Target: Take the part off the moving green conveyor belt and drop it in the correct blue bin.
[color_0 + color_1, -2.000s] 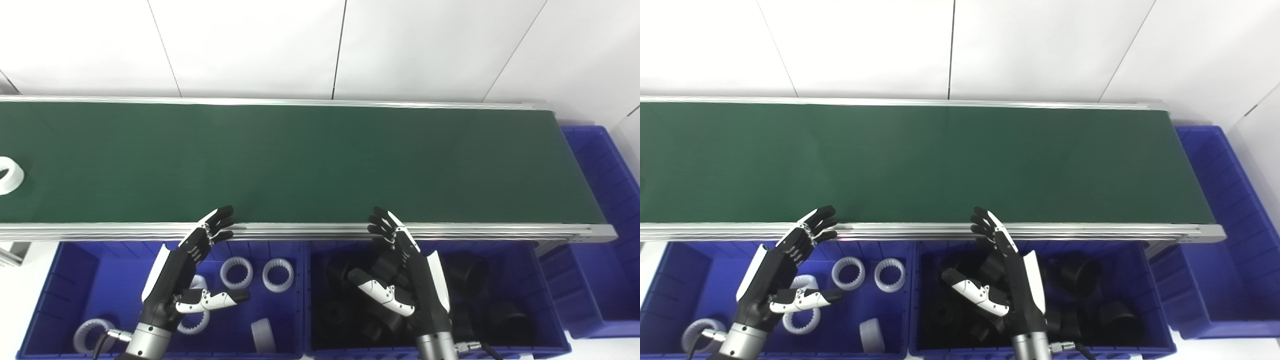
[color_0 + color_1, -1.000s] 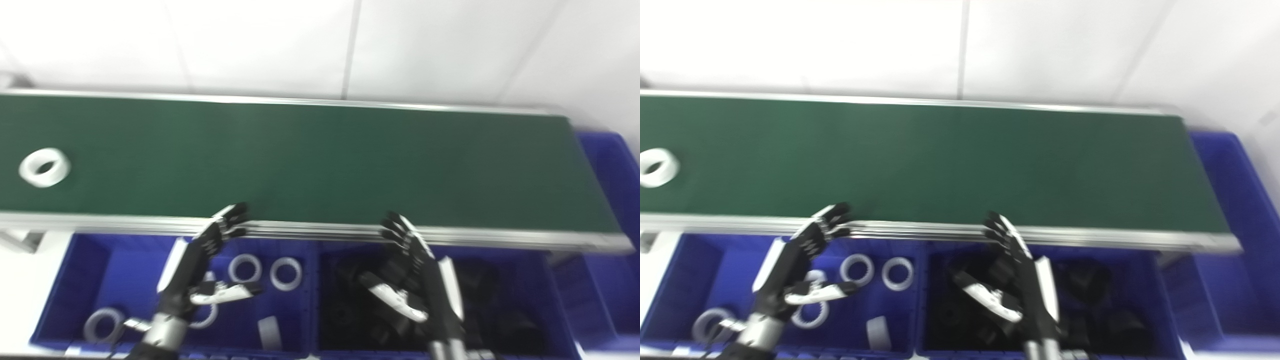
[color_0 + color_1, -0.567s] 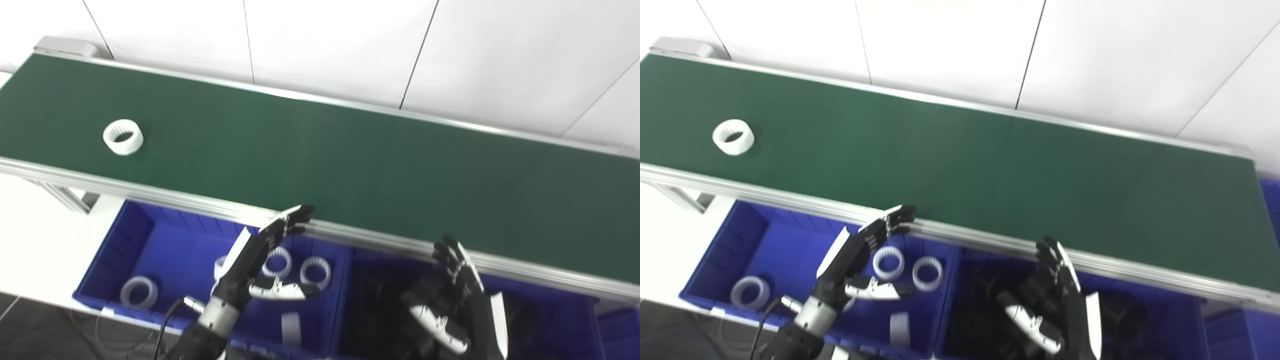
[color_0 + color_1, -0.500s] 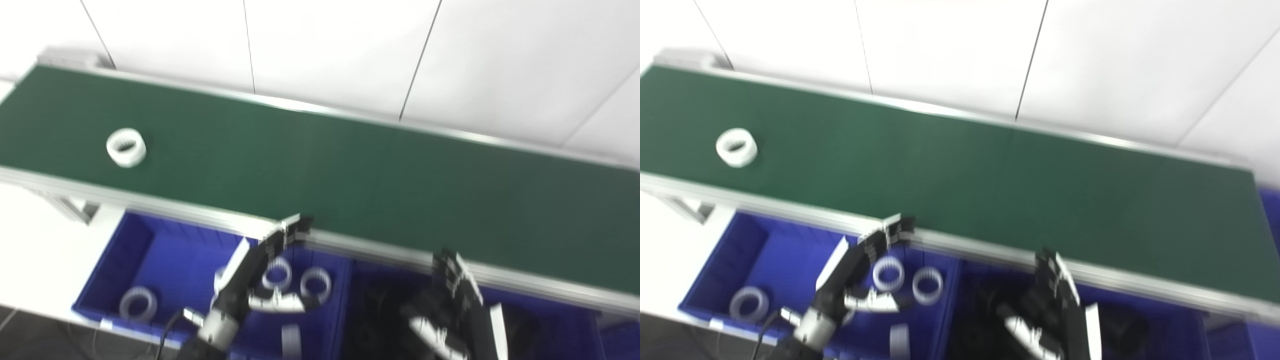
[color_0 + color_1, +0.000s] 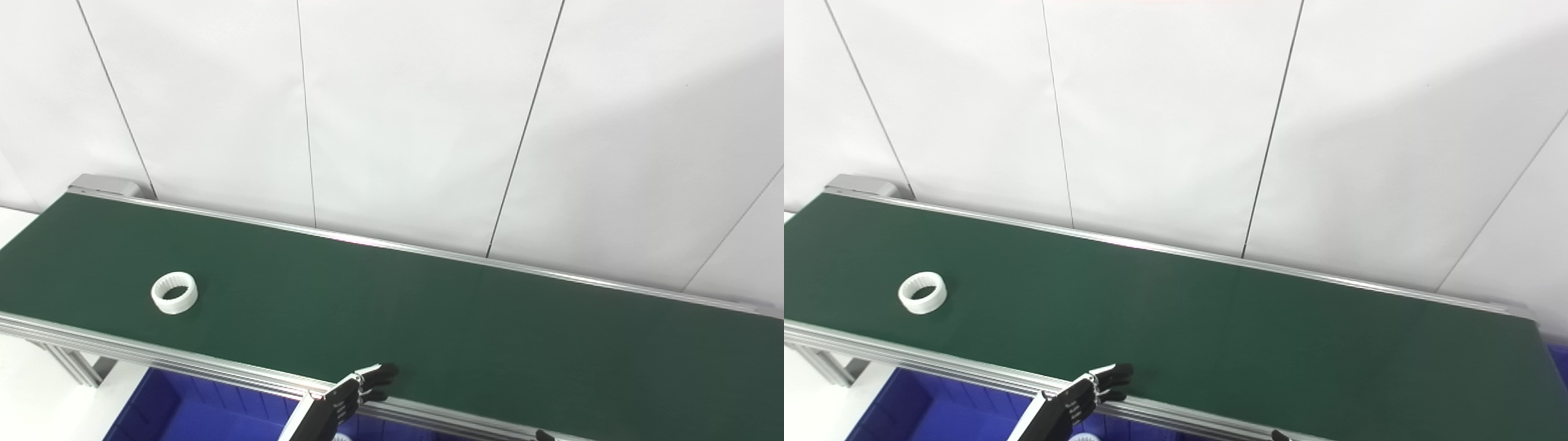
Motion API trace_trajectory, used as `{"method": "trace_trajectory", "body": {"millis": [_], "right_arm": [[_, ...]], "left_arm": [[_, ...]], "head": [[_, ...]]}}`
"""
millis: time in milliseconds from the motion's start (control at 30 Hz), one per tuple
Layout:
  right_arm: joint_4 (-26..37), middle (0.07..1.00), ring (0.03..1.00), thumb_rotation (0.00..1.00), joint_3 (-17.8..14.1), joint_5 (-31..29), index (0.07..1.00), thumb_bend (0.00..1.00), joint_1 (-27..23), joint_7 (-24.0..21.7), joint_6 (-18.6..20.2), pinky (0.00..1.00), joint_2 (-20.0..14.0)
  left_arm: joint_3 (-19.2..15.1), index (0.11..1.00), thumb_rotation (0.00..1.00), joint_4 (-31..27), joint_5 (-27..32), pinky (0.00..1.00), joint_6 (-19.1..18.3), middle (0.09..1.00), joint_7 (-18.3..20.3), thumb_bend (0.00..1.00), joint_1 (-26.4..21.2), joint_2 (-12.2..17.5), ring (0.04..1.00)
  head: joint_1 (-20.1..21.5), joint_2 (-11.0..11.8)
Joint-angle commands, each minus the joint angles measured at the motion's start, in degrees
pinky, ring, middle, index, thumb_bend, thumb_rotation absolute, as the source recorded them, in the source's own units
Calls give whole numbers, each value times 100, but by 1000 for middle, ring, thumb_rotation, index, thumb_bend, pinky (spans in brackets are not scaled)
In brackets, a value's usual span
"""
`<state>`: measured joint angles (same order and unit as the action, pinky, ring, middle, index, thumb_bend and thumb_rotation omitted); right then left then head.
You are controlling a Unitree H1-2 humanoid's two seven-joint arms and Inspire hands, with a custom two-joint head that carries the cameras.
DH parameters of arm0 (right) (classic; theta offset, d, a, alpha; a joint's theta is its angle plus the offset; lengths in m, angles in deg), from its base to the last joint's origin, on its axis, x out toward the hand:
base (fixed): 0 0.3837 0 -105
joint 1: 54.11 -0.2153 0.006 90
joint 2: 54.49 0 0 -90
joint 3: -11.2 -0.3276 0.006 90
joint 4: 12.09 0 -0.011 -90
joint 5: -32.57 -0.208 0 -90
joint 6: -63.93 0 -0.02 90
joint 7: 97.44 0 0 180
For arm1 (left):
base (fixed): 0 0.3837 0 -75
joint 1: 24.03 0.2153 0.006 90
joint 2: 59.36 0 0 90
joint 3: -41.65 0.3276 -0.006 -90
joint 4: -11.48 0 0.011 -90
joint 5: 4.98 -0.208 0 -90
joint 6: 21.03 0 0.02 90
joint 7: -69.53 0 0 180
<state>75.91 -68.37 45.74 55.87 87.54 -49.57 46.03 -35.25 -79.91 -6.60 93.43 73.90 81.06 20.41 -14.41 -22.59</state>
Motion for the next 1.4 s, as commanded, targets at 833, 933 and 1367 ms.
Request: {"method": "trace_trajectory", "body": {"millis": [833, 933, 1367], "right_arm": [[-13, 835, 793, 108, 86, -116, 869, 597, -146, 113, -338, 711, -90], [-25, 834, 791, 137, 83, -89, 868, 597, -158, 111, -339, 703, -95], [16, 818, 771, 142, 96, -71, 858, 609, -153, 179, -334, 674, -148]], "left_arm": [[-1135, 885, 367, -409, -1719, 865, -819, 937, -1249, 902, -1417, -404, 913], [-1220, 902, 376, -226, -1962, 879, -895, 948, -1393, 873, -1555, -423, 917], [-1147, 959, 420, 234, -4007, 832, -1945, 998, -2043, 844, -1963, 19, 922]], "head": [[-93, 6], [-92, 18], [-184, 10]]}}
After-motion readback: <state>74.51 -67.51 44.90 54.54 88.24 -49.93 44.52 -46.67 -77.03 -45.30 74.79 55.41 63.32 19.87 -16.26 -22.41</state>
